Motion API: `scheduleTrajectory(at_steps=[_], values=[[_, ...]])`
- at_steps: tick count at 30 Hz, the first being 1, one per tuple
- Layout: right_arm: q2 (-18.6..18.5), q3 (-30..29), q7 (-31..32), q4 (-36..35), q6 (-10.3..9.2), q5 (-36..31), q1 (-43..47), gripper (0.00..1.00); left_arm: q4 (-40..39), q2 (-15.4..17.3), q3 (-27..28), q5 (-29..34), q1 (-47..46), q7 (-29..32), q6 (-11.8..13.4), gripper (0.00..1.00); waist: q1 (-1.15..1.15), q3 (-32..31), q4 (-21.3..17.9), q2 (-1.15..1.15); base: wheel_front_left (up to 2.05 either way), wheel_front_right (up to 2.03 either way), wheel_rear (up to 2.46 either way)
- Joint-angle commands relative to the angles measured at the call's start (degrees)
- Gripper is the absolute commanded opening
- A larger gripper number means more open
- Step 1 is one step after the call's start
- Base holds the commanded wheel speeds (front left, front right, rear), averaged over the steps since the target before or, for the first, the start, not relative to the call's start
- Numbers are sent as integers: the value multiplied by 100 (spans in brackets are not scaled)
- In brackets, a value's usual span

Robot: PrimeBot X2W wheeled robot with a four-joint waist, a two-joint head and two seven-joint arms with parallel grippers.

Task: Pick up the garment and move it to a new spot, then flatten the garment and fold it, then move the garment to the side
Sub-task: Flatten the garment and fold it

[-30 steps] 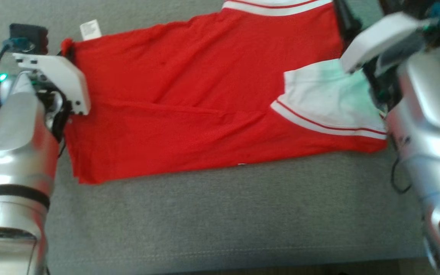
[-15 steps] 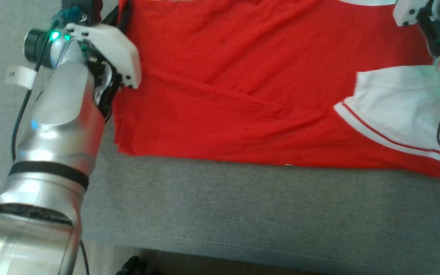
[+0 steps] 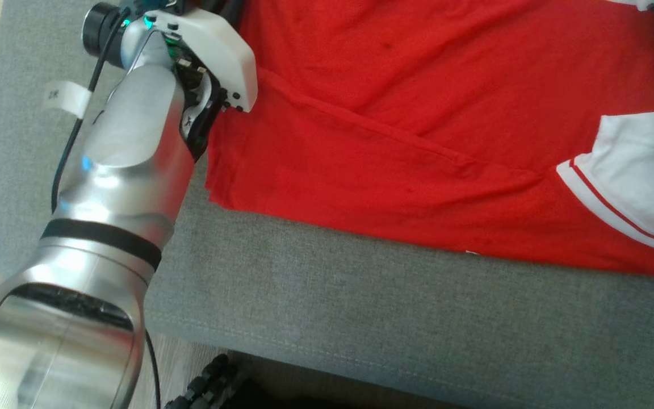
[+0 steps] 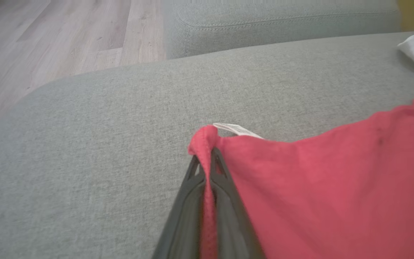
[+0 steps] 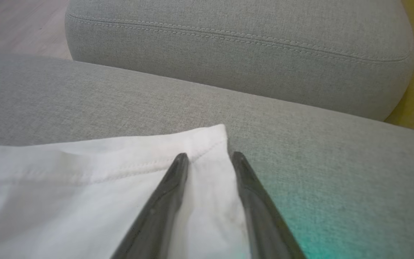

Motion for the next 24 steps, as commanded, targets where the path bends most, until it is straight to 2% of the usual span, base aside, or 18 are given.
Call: scheduleTrajectory(at_steps=[1, 3, 8, 15, 20, 24], values=[[100, -26, 25, -73, -5, -64, -113, 0, -152, 196, 59, -79, -238, -97, 9, 0, -1, 0, 1, 0, 0, 0, 0], [130, -70, -38, -44, -5, -93, -138, 0, -131, 210, 23, -143, -289, -141, 8, 0, -1, 5, -7, 0, 0, 0, 0], [92, -245, -632, -74, -5, -226, -291, 0, -101, 378, 92, -267, -454, -298, 10, 0, -1, 28, -161, 0, 0, 0, 0], [63, -582, -1613, -105, -5, -385, -347, 0, -228, 593, 306, -319, -460, -453, 201, 0, -1, -156, -489, 0, 0, 0, 0], [387, -646, -2071, -181, -5, -177, -180, 0, -423, 803, 492, -335, -187, -467, 327, 0, -1, -438, -834, 0, 0, 0, 0], [632, -464, -2216, -459, -5, 203, 266, 0, -525, 965, 632, -343, 240, -468, 387, 0, -1, -745, -1129, 0, 0, 0, 0]])
